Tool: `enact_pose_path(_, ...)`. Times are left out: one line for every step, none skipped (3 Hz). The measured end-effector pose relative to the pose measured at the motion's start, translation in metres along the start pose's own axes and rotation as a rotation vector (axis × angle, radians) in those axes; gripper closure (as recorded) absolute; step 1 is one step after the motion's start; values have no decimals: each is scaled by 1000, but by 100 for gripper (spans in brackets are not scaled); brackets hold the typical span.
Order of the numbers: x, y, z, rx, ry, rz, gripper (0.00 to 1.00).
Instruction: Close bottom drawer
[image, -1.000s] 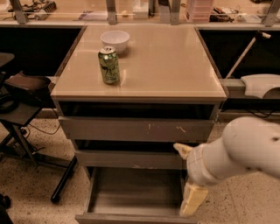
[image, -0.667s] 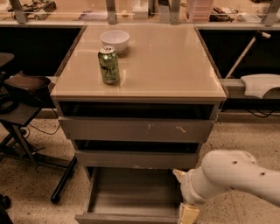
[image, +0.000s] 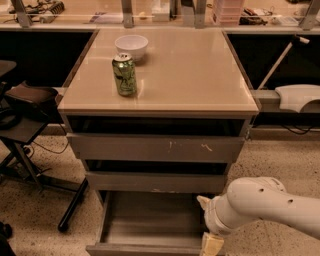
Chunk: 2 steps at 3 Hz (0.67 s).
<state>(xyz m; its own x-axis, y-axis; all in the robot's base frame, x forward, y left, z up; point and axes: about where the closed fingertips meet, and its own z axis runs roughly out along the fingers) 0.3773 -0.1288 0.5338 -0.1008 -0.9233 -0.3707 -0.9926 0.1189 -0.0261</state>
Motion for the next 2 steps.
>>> enact_pose_path(29,-4,1,77,12,60,0)
enact_pose_path(89,-2,-6,199,112,119,0)
